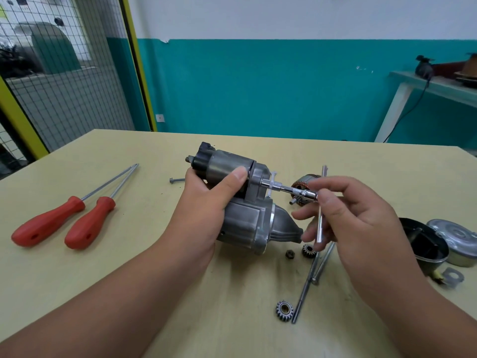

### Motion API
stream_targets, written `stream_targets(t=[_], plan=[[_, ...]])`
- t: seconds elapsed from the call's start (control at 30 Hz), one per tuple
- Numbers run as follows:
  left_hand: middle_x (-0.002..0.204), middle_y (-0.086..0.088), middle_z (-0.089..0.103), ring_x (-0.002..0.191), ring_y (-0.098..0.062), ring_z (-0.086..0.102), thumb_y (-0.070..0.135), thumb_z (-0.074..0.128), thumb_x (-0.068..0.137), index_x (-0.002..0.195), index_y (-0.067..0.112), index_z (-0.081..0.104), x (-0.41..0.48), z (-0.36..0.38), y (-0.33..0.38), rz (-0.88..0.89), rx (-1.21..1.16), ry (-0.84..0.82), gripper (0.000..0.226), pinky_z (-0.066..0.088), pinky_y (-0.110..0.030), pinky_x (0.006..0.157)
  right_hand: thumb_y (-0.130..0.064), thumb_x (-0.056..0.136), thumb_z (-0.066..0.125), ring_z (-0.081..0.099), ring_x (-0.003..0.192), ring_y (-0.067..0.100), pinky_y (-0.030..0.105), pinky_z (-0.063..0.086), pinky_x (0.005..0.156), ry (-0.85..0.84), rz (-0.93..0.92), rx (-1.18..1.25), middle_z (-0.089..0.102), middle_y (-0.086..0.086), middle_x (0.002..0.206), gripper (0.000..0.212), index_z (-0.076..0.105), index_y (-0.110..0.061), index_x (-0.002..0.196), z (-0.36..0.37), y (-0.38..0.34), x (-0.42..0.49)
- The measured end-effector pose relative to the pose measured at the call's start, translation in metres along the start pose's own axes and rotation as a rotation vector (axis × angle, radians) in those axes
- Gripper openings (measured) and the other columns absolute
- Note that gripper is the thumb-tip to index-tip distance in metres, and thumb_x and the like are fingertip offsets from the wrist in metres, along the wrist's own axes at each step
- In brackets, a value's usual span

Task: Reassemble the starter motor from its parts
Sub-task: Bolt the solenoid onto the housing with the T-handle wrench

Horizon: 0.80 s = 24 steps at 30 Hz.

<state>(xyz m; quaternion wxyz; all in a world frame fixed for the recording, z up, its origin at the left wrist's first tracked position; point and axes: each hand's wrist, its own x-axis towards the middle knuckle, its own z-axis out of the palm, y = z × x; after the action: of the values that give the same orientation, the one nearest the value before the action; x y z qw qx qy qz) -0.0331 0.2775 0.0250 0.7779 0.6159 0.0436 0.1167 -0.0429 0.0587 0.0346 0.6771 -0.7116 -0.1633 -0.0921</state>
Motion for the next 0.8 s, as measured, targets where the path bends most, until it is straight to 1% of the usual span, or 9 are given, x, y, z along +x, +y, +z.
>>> stream_targets(t=[0.13, 0.23, 0.3, 0.4, 0.5, 0.57, 0.63, 0.73, 0.8], plan=[[0.119, 0.007, 0.081, 0.106, -0.021, 0.080, 0.054, 0.086, 0.072, 0.129, 0.029, 0.059, 0.000, 0.001, 0.000, -0.011, -0.002, 0.017, 0.068, 0.062, -0.051, 0.094, -0.009, 0.085, 0.043, 0.073, 0.070, 0.031, 0.032, 0.057, 0.054, -0.097, 0.084, 0.140, 0.079, 0.014, 0.100, 0.042, 0.078, -0.028, 0.100, -0.005, 0.001, 0.003], [0.118, 0.007, 0.081, 0.106, -0.021, 0.080, 0.050, 0.078, 0.081, 0.129, 0.030, 0.060, 0.001, 0.000, 0.000, -0.033, -0.022, 0.025, 0.055, 0.061, -0.053, 0.098, 0.001, 0.100, 0.055, 0.071, 0.069, 0.025, 0.032, 0.059, 0.057, -0.188, 0.049, 0.003, 0.080, 0.006, 0.104, 0.037, 0.074, -0.028, 0.114, -0.008, 0.002, 0.005], [0.117, 0.007, 0.081, 0.106, -0.021, 0.080, 0.051, 0.075, 0.082, 0.129, 0.030, 0.061, 0.001, 0.000, 0.001, -0.040, -0.033, 0.037, 0.054, 0.060, -0.053, 0.100, -0.013, 0.107, 0.053, 0.065, 0.061, 0.020, 0.029, 0.056, 0.057, -0.241, 0.036, -0.095, 0.080, 0.002, 0.097, 0.030, 0.071, -0.033, 0.121, -0.010, 0.001, 0.007], [0.118, 0.006, 0.081, 0.107, -0.022, 0.080, 0.052, 0.074, 0.083, 0.130, 0.031, 0.061, -0.001, 0.001, 0.001, -0.046, -0.035, 0.029, 0.053, 0.059, -0.054, 0.101, -0.050, 0.093, 0.050, 0.049, 0.053, 0.007, 0.014, 0.041, 0.055, -0.220, -0.006, -0.315, 0.070, -0.014, 0.070, 0.034, 0.073, -0.049, 0.118, -0.017, -0.003, 0.010], [0.119, 0.005, 0.081, 0.108, -0.022, 0.079, 0.050, 0.075, 0.084, 0.130, 0.030, 0.061, -0.002, 0.001, -0.001, -0.036, -0.033, 0.015, 0.052, 0.059, -0.055, 0.101, -0.054, 0.094, 0.046, 0.055, 0.055, -0.005, 0.004, 0.039, 0.057, -0.190, -0.027, -0.370, 0.053, -0.027, 0.054, 0.037, 0.075, -0.047, 0.116, -0.017, -0.007, 0.010], [0.121, 0.005, 0.080, 0.110, -0.022, 0.079, 0.050, 0.077, 0.085, 0.131, 0.029, 0.060, -0.002, 0.001, -0.002, -0.020, -0.025, 0.000, 0.053, 0.060, -0.054, 0.100, -0.054, 0.097, 0.046, 0.046, 0.050, 0.005, 0.015, 0.039, 0.056, -0.174, 0.028, -0.259, 0.044, -0.011, 0.057, 0.037, 0.078, -0.044, 0.112, -0.014, -0.006, 0.009], [0.124, 0.004, 0.079, 0.112, -0.022, 0.078, 0.051, 0.081, 0.083, 0.133, 0.029, 0.059, -0.002, 0.000, -0.003, 0.003, -0.010, -0.021, 0.059, 0.062, -0.052, 0.097, -0.047, 0.101, 0.049, 0.037, 0.049, 0.015, 0.027, 0.036, 0.046, -0.121, 0.107, -0.044, 0.039, -0.001, 0.060, 0.032, 0.078, -0.038, 0.111, -0.009, -0.002, 0.008], [0.125, 0.004, 0.079, 0.112, -0.022, 0.078, 0.054, 0.083, 0.077, 0.134, 0.029, 0.057, -0.002, 0.000, -0.005, 0.029, -0.001, -0.027, 0.067, 0.064, -0.050, 0.094, -0.036, 0.101, 0.056, 0.034, 0.044, 0.016, 0.026, 0.035, 0.039, -0.057, 0.226, 0.205, 0.044, 0.001, 0.058, 0.026, 0.073, -0.025, 0.117, -0.002, 0.002, 0.007], [0.125, 0.003, 0.079, 0.113, -0.023, 0.078, 0.054, 0.084, 0.077, 0.133, 0.028, 0.058, -0.001, -0.001, -0.006, 0.036, -0.011, -0.026, 0.066, 0.064, -0.052, 0.095, -0.040, 0.092, 0.064, 0.038, 0.044, 0.017, 0.028, 0.039, 0.039, -0.037, 0.245, 0.314, 0.046, 0.002, 0.059, 0.036, 0.066, -0.024, 0.124, 0.000, 0.003, 0.007]])
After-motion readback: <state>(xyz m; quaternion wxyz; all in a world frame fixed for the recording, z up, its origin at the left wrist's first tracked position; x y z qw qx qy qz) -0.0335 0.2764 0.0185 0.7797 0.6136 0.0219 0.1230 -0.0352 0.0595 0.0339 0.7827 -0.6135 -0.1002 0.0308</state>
